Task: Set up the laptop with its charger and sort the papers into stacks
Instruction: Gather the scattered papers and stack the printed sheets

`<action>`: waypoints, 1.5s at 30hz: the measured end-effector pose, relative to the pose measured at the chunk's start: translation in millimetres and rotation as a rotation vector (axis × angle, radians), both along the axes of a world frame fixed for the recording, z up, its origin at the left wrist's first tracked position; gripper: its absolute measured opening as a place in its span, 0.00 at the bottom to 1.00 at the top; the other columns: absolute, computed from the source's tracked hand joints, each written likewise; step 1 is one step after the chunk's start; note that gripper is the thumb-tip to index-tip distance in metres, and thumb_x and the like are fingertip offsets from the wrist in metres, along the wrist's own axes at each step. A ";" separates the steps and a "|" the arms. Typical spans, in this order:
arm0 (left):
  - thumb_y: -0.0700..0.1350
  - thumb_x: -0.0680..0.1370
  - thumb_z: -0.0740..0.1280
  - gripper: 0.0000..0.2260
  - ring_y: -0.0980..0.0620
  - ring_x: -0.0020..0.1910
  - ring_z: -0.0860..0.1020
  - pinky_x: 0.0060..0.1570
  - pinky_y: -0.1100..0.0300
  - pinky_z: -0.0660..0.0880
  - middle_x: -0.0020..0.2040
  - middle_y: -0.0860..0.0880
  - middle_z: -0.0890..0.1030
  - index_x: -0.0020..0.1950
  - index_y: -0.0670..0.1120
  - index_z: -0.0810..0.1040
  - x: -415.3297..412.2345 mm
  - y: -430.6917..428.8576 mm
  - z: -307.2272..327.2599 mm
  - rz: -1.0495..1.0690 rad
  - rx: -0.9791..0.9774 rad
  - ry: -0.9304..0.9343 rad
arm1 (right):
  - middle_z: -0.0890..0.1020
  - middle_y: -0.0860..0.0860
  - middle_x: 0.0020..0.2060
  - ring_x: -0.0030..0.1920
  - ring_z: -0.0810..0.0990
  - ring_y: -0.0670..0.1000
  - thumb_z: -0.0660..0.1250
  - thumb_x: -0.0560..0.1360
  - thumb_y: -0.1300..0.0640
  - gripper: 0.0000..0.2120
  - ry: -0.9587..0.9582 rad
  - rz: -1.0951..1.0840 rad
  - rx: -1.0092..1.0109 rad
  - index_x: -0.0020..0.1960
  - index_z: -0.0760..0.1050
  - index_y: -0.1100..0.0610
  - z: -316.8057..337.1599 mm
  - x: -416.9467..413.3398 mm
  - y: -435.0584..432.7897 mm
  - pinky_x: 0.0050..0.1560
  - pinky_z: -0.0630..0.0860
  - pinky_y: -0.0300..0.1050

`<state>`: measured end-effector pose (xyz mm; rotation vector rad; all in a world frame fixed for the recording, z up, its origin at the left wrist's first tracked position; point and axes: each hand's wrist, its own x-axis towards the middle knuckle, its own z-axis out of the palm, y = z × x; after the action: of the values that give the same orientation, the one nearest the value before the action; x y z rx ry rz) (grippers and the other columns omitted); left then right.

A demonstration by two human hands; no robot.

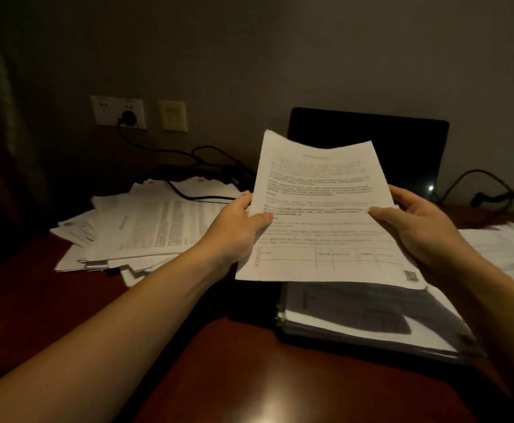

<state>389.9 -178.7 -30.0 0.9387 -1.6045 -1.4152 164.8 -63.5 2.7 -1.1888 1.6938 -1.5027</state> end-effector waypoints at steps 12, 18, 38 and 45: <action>0.39 0.78 0.70 0.21 0.67 0.55 0.80 0.48 0.73 0.77 0.56 0.64 0.82 0.69 0.54 0.78 -34.7 13.4 -24.6 -0.008 -0.305 -0.256 | 0.77 0.45 0.64 0.54 0.81 0.47 0.67 0.79 0.61 0.34 0.486 -0.089 0.301 0.79 0.56 0.46 -19.9 -55.7 37.3 0.46 0.79 0.41; 0.45 0.78 0.71 0.16 0.82 0.46 0.71 0.37 0.84 0.66 0.52 0.68 0.75 0.66 0.54 0.80 -37.4 16.4 -33.8 0.064 -0.468 -0.451 | 0.74 0.49 0.70 0.53 0.79 0.47 0.66 0.80 0.56 0.26 0.742 -0.121 0.391 0.76 0.65 0.51 -33.2 -60.1 33.1 0.54 0.73 0.42; 0.50 0.80 0.67 0.13 0.59 0.53 0.79 0.54 0.61 0.78 0.61 0.58 0.81 0.64 0.54 0.82 -34.6 21.8 -34.1 0.087 -0.582 -0.663 | 0.73 0.52 0.62 0.59 0.70 0.53 0.56 0.80 0.41 0.20 1.027 -0.116 0.649 0.67 0.63 0.49 -40.1 -39.9 35.1 0.60 0.73 0.54; 0.56 0.81 0.63 0.13 0.54 0.48 0.80 0.50 0.51 0.80 0.55 0.57 0.82 0.62 0.57 0.80 -30.7 20.3 -30.3 0.053 -0.590 -0.708 | 0.63 0.53 0.75 0.75 0.59 0.57 0.51 0.79 0.34 0.29 1.135 -0.106 0.658 0.73 0.61 0.48 -37.3 -35.5 27.3 0.71 0.63 0.61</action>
<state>359.1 -158.4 -60.3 1.1569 -2.3057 -0.4966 129.4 -36.2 -34.6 -1.6626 2.6604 -0.0965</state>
